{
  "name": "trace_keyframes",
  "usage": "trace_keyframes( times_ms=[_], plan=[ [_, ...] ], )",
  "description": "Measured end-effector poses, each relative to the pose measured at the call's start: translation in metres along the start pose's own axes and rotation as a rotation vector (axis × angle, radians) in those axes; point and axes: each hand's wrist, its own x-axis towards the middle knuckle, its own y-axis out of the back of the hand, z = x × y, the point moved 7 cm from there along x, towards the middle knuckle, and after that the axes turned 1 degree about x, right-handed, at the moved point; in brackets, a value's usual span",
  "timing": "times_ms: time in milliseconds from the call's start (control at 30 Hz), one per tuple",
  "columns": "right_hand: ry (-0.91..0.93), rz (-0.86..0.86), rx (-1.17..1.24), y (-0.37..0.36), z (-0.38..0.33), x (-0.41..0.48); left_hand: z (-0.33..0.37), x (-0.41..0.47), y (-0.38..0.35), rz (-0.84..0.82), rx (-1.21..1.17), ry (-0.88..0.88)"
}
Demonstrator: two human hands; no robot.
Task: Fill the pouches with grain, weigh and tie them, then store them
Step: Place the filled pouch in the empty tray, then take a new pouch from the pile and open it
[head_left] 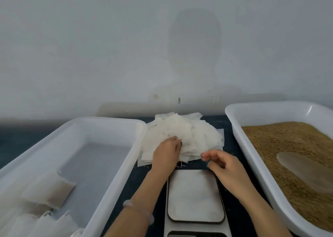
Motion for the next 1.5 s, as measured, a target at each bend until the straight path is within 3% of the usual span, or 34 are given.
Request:
trace_keyframes(
  times_ms=[367, 600, 667, 800, 900, 967, 1067, 1167, 1333, 1500],
  plan=[
    [-0.043, 0.007, 0.010, 0.002, 0.010, -0.007, -0.024, -0.009, -0.004, 0.055, -0.543, 0.335],
    [-0.071, 0.037, 0.008, 0.006, 0.016, -0.008, -0.027, -0.009, -0.002, 0.101, -0.420, 0.274],
    [-0.078, 0.049, 0.015, 0.008, 0.017, -0.008, -0.030, -0.009, 0.000, 0.123, -0.482, 0.298],
    [-0.030, 0.073, 0.055, 0.011, 0.011, -0.008, -0.033, -0.013, 0.015, 0.242, -0.778, 0.423],
    [0.008, 0.054, 0.150, 0.011, 0.002, -0.008, -0.008, -0.021, 0.012, 0.035, -1.316, 0.406],
    [-0.004, 0.021, 0.266, 0.008, -0.004, -0.009, 0.010, -0.034, 0.014, -0.120, -1.441, 0.369],
    [-0.056, -0.003, 0.391, 0.004, -0.007, -0.012, 0.024, -0.054, 0.015, -0.206, -1.368, 0.375],
    [-0.076, -0.018, 0.398, 0.002, -0.010, -0.014, 0.024, -0.064, 0.021, -0.145, -1.150, 0.351],
    [-0.151, 0.067, 0.468, 0.009, -0.003, -0.015, 0.025, -0.069, 0.026, -0.109, -0.984, 0.320],
    [-0.177, 0.068, 0.574, 0.012, -0.006, -0.017, 0.024, -0.069, 0.029, -0.122, -1.052, 0.287]
  ],
)
